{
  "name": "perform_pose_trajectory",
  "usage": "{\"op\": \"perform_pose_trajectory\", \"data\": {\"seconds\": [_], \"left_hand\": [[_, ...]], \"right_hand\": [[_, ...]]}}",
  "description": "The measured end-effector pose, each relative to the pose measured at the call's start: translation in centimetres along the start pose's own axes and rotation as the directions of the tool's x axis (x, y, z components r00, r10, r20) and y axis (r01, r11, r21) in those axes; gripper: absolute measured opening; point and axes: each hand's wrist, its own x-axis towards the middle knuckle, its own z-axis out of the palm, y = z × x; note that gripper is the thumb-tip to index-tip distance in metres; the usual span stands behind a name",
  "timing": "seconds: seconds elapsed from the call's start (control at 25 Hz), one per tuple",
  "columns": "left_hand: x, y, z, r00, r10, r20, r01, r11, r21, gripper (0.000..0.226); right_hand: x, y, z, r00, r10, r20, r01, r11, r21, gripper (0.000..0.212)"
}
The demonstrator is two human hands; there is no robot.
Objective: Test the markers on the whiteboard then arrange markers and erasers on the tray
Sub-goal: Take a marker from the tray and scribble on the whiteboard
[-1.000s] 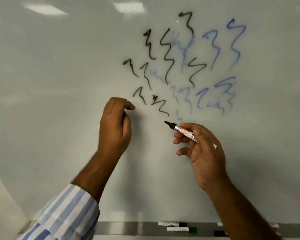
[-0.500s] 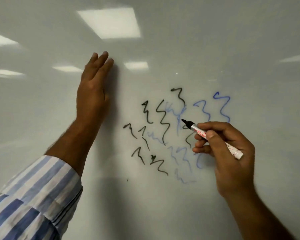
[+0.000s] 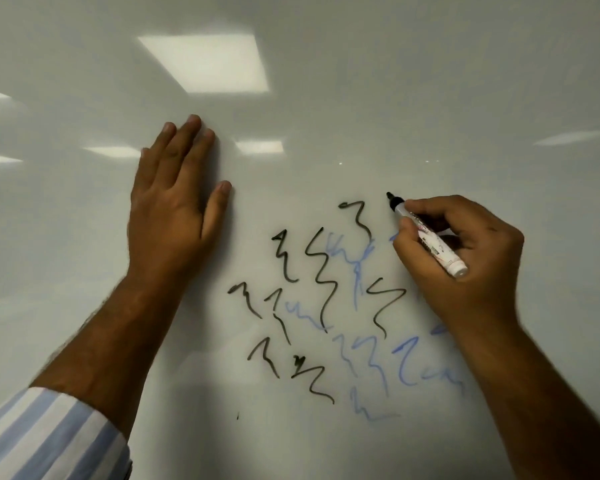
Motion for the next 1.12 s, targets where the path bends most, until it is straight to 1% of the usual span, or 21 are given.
{"op": "perform_pose_trajectory", "data": {"seconds": [0.08, 0.16, 0.28, 0.4, 0.44, 0.52, 0.56, 0.6, 0.68, 0.76, 0.84, 0.88, 0.96, 1.04, 1.12], "left_hand": [[-0.2, -0.1, 0.1, 1.000, 0.006, 0.014, -0.006, 0.999, 0.037, 0.060], [-0.4, -0.2, 0.3, 1.000, 0.011, -0.001, -0.011, 0.998, 0.056, 0.061], [-0.7, -0.2, 0.4, 1.000, 0.008, -0.012, -0.007, 0.997, 0.077, 0.061], [-0.9, -0.2, 0.3, 1.000, -0.004, -0.012, 0.005, 0.996, 0.090, 0.061], [-1.0, -0.1, 0.4, 1.000, -0.008, -0.012, 0.009, 0.996, 0.092, 0.062], [-1.2, -0.1, 0.4, 1.000, -0.011, -0.013, 0.012, 0.996, 0.093, 0.062], [-1.3, -0.1, 0.4, 1.000, -0.013, -0.016, 0.015, 0.996, 0.093, 0.062], [-1.4, -0.1, 0.3, 1.000, -0.020, -0.020, 0.022, 0.995, 0.095, 0.062], [-1.7, 0.0, 0.3, 0.999, -0.037, -0.021, 0.039, 0.994, 0.099, 0.062], [-2.0, 0.0, 0.1, 0.999, -0.050, -0.017, 0.051, 0.994, 0.095, 0.062], [-2.4, -0.2, 0.1, 0.998, -0.059, -0.009, 0.060, 0.994, 0.094, 0.062], [-2.7, -0.2, 0.0, 0.998, -0.062, -0.005, 0.062, 0.993, 0.096, 0.063], [-3.1, -0.4, 0.0, 0.998, -0.062, -0.011, 0.062, 0.993, 0.099, 0.063], [-3.4, -0.7, -0.1, 0.998, -0.059, -0.019, 0.061, 0.993, 0.100, 0.063], [-3.8, -0.8, -0.2, 0.998, -0.067, -0.017, 0.068, 0.992, 0.105, 0.063]], "right_hand": [[0.9, 0.7, -0.6, 1.000, -0.009, -0.014, 0.009, 0.999, -0.046, 0.009], [1.0, 0.9, -1.5, 1.000, 0.002, -0.018, -0.003, 0.998, -0.068, 0.005], [-0.4, 0.5, -2.5, 0.998, 0.018, 0.059, -0.011, 0.993, -0.114, 0.005], [-1.7, 0.1, -3.0, 0.973, 0.120, 0.195, -0.110, 0.992, -0.063, 0.014], [-2.2, -0.2, -2.9, 0.968, 0.137, 0.210, -0.133, 0.991, -0.035, 0.015], [-3.2, -1.0, -1.9, 0.975, 0.156, 0.158, -0.170, 0.982, 0.079, 0.016], [-3.6, -1.7, -0.9, 0.978, 0.138, 0.156, -0.160, 0.977, 0.138, 0.016], [-3.7, -2.5, 0.3, 0.980, 0.081, 0.181, -0.112, 0.980, 0.165, 0.015], [-3.0, -3.8, 3.1, 0.970, -0.082, 0.229, 0.049, 0.988, 0.146, 0.015], [-1.5, -4.4, 6.1, 0.964, -0.174, 0.203, 0.158, 0.983, 0.092, 0.021], [0.2, -4.9, 8.2, 0.969, -0.195, 0.149, 0.186, 0.980, 0.076, 0.024], [1.0, -5.1, 8.6, 0.969, -0.196, 0.150, 0.186, 0.979, 0.077, 0.023], [2.3, -5.5, 8.4, 0.972, -0.182, 0.146, 0.178, 0.983, 0.044, 0.019], [2.9, -5.5, 7.2, 0.985, -0.130, 0.111, 0.127, 0.991, 0.034, 0.014], [2.4, -5.5, 6.0, 0.983, -0.098, 0.157, 0.098, 0.995, 0.010, 0.010]]}}
